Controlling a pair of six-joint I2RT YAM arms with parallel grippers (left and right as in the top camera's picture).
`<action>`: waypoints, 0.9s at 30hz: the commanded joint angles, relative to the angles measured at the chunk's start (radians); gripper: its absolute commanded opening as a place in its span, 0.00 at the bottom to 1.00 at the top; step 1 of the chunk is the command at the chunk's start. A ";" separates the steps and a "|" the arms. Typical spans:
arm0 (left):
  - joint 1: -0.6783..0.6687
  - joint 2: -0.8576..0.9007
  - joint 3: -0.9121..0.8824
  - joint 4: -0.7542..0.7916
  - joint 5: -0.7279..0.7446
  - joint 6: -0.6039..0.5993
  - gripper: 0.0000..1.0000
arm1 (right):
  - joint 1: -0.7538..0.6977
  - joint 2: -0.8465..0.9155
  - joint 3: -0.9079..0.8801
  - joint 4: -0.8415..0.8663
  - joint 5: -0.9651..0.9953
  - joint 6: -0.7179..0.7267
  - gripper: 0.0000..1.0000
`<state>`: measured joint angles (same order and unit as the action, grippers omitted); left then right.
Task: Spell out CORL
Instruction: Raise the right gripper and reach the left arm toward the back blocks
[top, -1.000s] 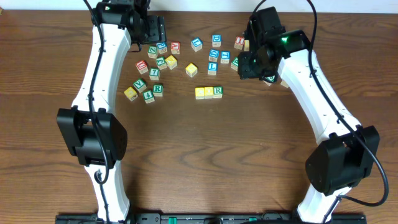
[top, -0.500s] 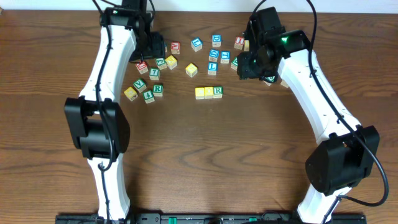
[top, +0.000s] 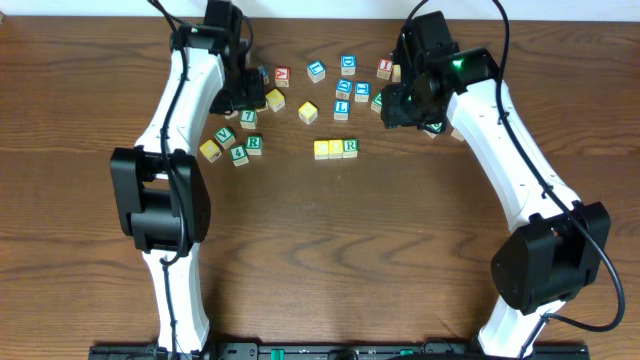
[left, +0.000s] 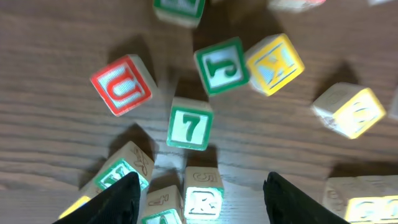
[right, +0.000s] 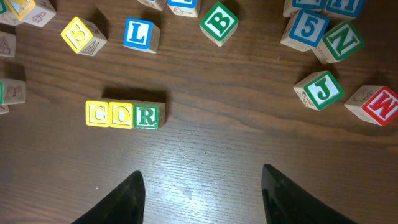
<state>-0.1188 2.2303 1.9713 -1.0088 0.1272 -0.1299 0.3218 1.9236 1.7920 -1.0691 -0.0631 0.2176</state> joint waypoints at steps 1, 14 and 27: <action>0.002 0.022 -0.048 0.035 -0.013 0.006 0.63 | 0.000 -0.001 0.005 -0.001 0.005 -0.014 0.55; 0.001 0.022 -0.129 0.182 -0.013 0.006 0.63 | 0.000 -0.001 -0.009 -0.006 0.005 -0.014 0.56; 0.001 0.035 -0.137 0.200 -0.080 0.006 0.63 | 0.000 -0.001 -0.010 -0.005 0.005 -0.014 0.56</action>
<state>-0.1188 2.2333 1.8385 -0.8093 0.0822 -0.1299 0.3218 1.9236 1.7893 -1.0737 -0.0631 0.2157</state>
